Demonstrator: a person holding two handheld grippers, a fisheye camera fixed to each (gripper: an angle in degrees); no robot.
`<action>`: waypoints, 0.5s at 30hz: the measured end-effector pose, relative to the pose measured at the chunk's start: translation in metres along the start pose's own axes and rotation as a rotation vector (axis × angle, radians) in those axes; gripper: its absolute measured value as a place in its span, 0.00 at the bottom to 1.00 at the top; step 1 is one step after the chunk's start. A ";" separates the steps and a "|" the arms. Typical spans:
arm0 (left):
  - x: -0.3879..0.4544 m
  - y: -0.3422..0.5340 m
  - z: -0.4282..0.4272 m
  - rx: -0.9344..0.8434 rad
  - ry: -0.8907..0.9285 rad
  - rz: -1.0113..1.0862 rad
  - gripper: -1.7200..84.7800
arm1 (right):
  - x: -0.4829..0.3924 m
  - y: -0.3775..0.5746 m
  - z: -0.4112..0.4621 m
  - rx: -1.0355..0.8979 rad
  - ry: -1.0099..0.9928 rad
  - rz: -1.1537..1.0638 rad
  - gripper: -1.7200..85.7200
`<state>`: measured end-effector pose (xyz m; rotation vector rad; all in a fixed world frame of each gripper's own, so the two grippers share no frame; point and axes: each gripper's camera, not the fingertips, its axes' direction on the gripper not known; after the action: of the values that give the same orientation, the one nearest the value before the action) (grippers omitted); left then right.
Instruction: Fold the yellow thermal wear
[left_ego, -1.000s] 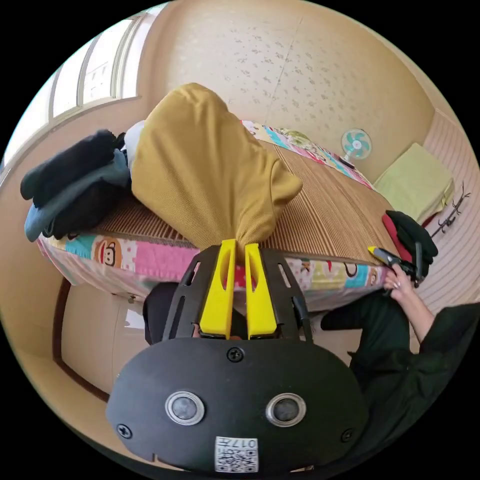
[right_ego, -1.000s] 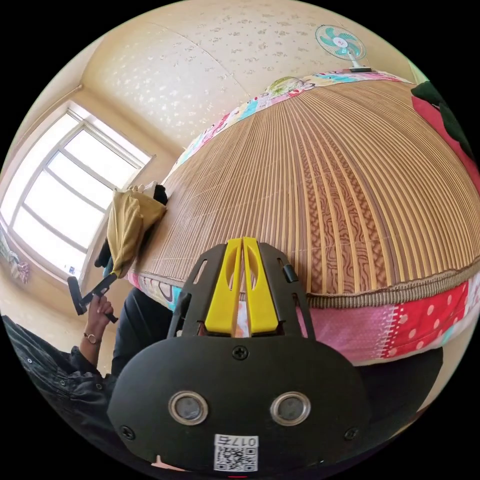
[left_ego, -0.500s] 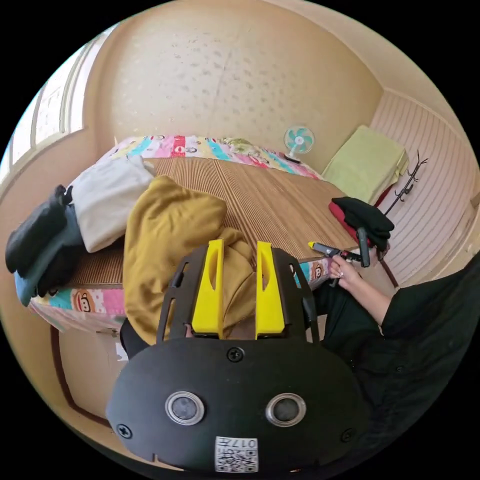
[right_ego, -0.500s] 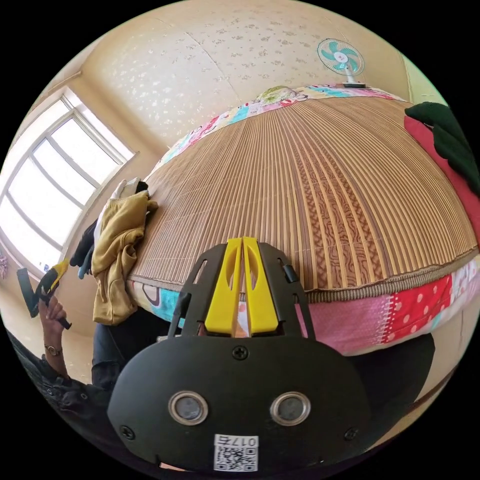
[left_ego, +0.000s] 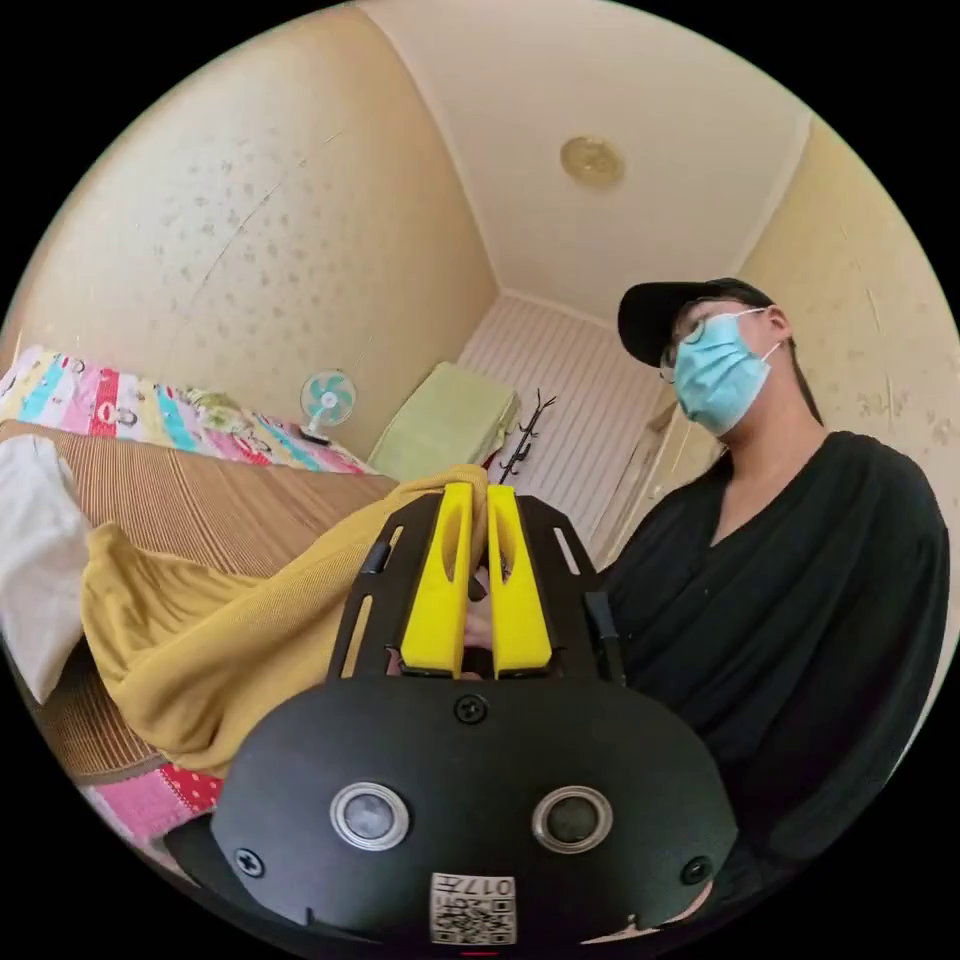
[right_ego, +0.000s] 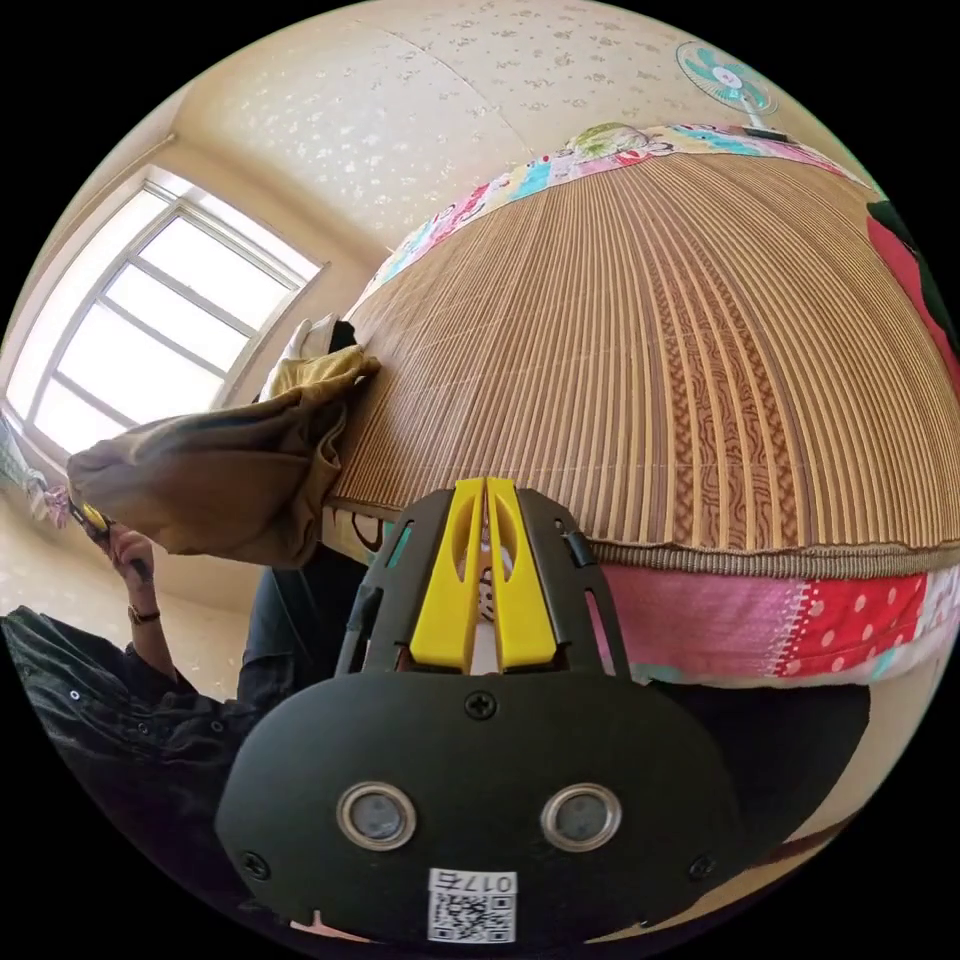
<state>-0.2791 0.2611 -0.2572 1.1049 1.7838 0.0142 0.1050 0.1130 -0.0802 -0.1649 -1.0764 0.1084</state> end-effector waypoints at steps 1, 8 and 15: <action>0.033 -0.017 -0.031 0.076 0.044 0.116 0.03 | -0.007 0.005 -0.010 0.044 -0.071 -0.039 0.03; 0.039 -0.064 -0.101 0.502 0.535 0.241 0.03 | -0.068 0.025 -0.065 0.241 -0.571 -0.342 0.08; -0.004 -0.079 -0.039 0.507 0.683 0.004 0.03 | -0.170 0.087 -0.067 0.001 -0.931 -0.788 0.19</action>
<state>-0.3603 0.2296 -0.2712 1.5927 2.4776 -0.0702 0.0838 0.1646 -0.2747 0.3585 -1.9913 -0.5803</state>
